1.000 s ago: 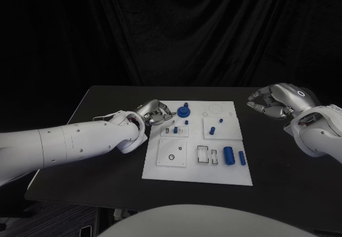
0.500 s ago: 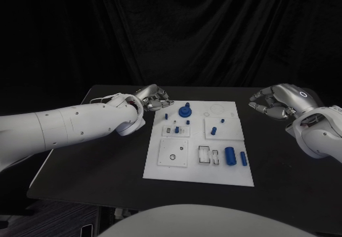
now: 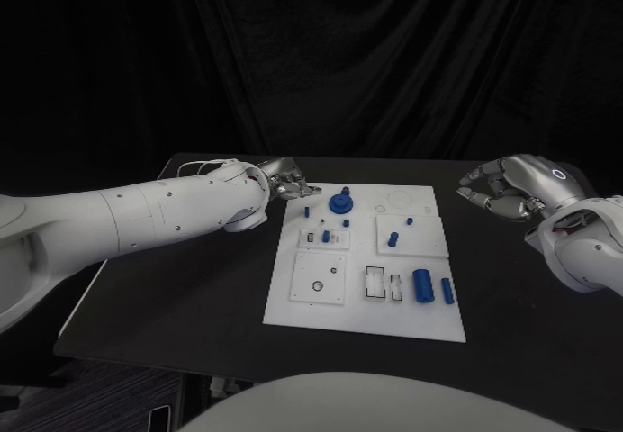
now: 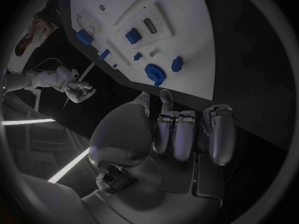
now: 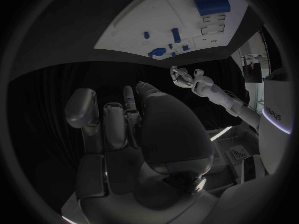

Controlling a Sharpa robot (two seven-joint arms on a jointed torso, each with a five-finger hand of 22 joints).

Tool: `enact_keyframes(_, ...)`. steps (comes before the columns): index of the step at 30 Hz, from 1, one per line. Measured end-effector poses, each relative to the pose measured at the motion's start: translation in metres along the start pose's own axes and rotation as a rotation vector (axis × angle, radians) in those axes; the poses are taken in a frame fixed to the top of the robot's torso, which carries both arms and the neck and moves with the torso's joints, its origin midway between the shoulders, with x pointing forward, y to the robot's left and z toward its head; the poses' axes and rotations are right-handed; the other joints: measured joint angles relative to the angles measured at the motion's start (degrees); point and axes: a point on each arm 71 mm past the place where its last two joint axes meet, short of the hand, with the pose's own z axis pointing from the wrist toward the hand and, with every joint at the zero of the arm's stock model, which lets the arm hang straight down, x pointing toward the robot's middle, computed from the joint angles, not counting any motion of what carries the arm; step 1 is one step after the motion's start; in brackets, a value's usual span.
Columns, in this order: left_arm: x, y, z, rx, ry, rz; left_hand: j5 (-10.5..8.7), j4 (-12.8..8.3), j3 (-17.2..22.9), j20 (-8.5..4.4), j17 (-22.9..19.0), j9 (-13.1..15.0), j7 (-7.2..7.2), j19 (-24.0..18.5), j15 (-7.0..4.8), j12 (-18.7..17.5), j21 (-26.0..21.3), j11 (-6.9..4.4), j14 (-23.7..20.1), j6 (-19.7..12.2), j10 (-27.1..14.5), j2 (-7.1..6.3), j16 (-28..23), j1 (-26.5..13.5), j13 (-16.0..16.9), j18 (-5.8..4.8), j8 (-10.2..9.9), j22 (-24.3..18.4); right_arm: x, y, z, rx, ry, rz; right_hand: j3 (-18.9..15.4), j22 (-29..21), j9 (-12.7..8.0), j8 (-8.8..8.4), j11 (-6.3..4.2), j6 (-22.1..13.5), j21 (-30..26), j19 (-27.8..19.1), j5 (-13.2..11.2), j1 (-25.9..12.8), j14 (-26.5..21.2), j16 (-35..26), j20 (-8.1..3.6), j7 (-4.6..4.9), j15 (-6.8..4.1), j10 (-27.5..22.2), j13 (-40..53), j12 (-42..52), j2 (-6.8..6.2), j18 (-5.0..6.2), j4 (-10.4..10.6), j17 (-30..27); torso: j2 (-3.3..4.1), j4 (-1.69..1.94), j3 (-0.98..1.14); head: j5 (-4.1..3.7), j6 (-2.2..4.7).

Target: Assemble the parts on the task board

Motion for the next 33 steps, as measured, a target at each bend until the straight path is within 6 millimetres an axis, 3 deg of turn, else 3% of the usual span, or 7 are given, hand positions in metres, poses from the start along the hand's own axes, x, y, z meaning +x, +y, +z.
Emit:
enact_keyframes(8,0.005,0.000,0.006,-0.039,0.066,0.049,0.01,0.1,-0.9,0.00,0.0,0.1,-0.33,0.0,0.00,0.0,0.0,0.00,0.0,0.4,0.0,0.23,0.0,-1.1,0.0,0.00,0.1,0.0,0.000,0.000,0.000,0.000,0.000,0.000,0.2,0.0,0.0,0.00,0.00,0.0,0.0,0.0,0.0,0.0,0.0,0.0,0.00,0.00,0.00,0.0,0.0,0.0,0.00,0.00,-0.2,0.0,-0.08,-0.10,-0.13,0.10,0.00)
enact_keyframes(16,0.007,0.001,0.009,-0.071,0.098,0.073,0.06,0.2,-1.4,0.00,0.0,0.1,-0.33,0.0,0.00,0.0,0.0,0.00,0.0,0.4,0.0,0.73,0.0,-1.6,0.0,0.00,0.1,0.0,0.000,0.000,0.000,0.000,0.000,0.000,0.2,0.0,0.0,0.00,0.00,0.2,0.0,0.0,0.2,0.0,0.0,0.0,0.00,-0.20,0.00,0.0,0.0,0.0,0.00,0.00,-0.2,0.0,-0.15,-0.08,-0.12,-0.10,0.00)
enact_keyframes(33,0.009,0.004,0.015,-0.113,0.126,0.095,2.71,-0.2,-1.8,0.00,0.0,0.4,-0.54,0.0,-0.21,0.0,-0.5,-0.16,0.2,0.6,-0.2,1.15,0.0,-0.9,0.0,0.00,-0.4,0.0,0.000,0.000,0.000,-0.001,0.000,0.000,0.3,0.0,0.0,0.00,0.00,0.2,0.0,0.0,0.7,0.3,0.0,0.0,0.00,-0.20,0.00,0.0,0.0,0.0,-0.28,0.00,-0.3,0.0,-0.08,0.01,-0.06,-0.20,0.00)
